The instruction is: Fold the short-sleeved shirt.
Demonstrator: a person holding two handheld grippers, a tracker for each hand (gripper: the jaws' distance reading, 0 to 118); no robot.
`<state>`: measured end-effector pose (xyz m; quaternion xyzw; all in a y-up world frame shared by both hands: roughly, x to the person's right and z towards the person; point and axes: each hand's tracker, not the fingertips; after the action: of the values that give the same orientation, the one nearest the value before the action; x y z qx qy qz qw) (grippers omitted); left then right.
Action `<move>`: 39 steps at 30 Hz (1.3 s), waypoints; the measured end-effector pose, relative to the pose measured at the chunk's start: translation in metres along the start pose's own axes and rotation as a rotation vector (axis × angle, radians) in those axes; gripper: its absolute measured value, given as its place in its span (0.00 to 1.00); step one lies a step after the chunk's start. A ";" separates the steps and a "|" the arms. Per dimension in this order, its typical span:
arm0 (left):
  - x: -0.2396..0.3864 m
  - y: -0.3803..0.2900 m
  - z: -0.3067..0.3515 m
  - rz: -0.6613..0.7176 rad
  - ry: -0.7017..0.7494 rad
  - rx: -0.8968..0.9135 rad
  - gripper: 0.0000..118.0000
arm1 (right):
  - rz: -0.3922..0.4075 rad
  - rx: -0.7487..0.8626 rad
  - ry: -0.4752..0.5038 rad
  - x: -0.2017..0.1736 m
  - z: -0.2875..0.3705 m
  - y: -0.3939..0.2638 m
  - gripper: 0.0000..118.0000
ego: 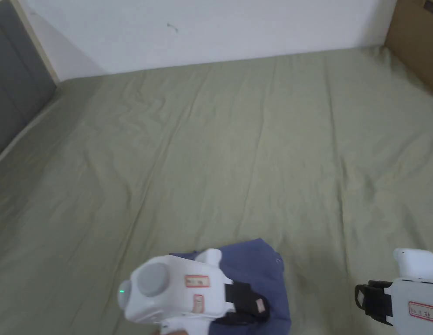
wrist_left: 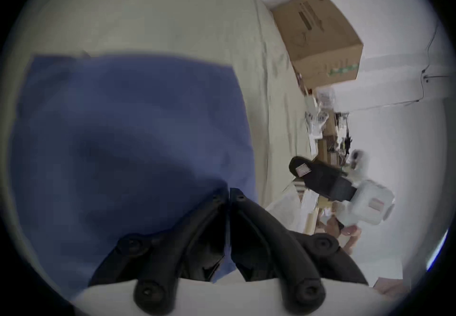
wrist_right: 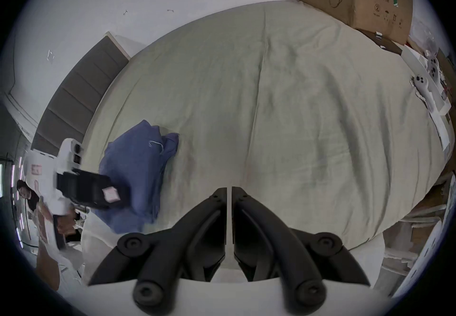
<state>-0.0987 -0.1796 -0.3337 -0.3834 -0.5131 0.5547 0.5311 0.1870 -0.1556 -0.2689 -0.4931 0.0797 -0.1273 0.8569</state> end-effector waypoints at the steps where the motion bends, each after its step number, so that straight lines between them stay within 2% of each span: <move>1: -0.011 -0.004 -0.017 0.007 0.000 -0.014 0.03 | 0.001 -0.001 0.002 0.000 0.001 0.000 0.03; 3: -0.025 -0.010 -0.037 0.006 -0.044 -0.062 0.03 | 0.003 -0.002 -0.004 0.002 0.003 -0.001 0.03; 4: -0.057 -0.012 -0.009 -0.050 0.829 -0.195 0.03 | 0.004 -0.002 -0.009 0.003 0.005 -0.001 0.03; 5: -0.060 -0.017 -0.019 -0.071 0.856 -0.211 0.03 | 0.004 -0.003 -0.015 0.005 0.007 -0.001 0.03; 9: -0.047 -0.023 -0.026 -0.183 0.865 -0.241 0.03 | 0.002 0.008 -0.025 0.008 0.016 0.001 0.03; 13: -0.017 -0.015 0.009 -0.158 0.752 -0.130 0.03 | 0.028 0.023 -0.019 -0.001 0.018 0.008 0.03; 17: 0.021 -0.009 0.065 -0.204 0.729 0.009 0.03 | 0.078 0.029 0.090 -0.030 0.016 0.019 0.03; 21: 0.044 -0.011 0.131 -0.245 0.765 0.123 0.03 | 0.171 0.015 0.172 -0.075 0.004 0.031 0.03; 24: 0.047 -0.016 0.176 -0.217 0.809 0.198 0.03 | 0.201 -0.033 0.268 -0.110 -0.014 0.036 0.03; 26: 0.043 -0.022 0.202 -0.186 0.792 0.267 0.03 | 0.237 -0.078 0.299 -0.129 -0.031 0.035 0.03; 28: 0.036 -0.027 0.223 -0.140 0.761 0.305 0.03 | 0.256 -0.138 0.270 -0.139 -0.058 0.033 0.03; 31: 0.023 -0.033 0.242 -0.114 0.756 0.351 0.03 | 0.293 -0.238 0.137 -0.140 -0.104 0.022 0.03; 32: 0.018 -0.034 0.246 -0.104 0.743 0.356 0.03 | 0.263 -0.249 0.118 -0.139 -0.111 0.020 0.03; 33: 0.011 -0.032 0.250 -0.090 0.721 0.361 0.05 | 0.219 -0.224 0.161 -0.136 -0.106 0.023 0.03; 34: 0.006 -0.031 0.252 -0.083 0.702 0.361 0.24 | 0.205 -0.219 0.173 -0.134 -0.102 0.026 0.03; 36: -0.011 -0.023 0.251 -0.046 0.664 0.323 0.88 | 0.214 -0.226 0.172 -0.131 -0.102 0.030 0.03; 37: -0.020 -0.017 0.250 -0.023 0.649 0.297 0.99 | 0.223 -0.231 0.173 -0.130 -0.104 0.030 0.03; 38: -0.027 -0.013 0.250 -0.002 0.625 0.335 0.96 | 0.228 -0.233 0.172 -0.130 -0.105 0.030 0.03; 39: -0.035 -0.008 0.245 0.015 0.621 0.323 0.97 | 0.228 -0.232 0.172 -0.130 -0.103 0.030 0.03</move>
<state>-0.3302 -0.2550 -0.2856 -0.4487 -0.2300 0.4894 0.7115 0.0397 -0.1879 -0.3449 -0.5635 0.2224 -0.0608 0.7933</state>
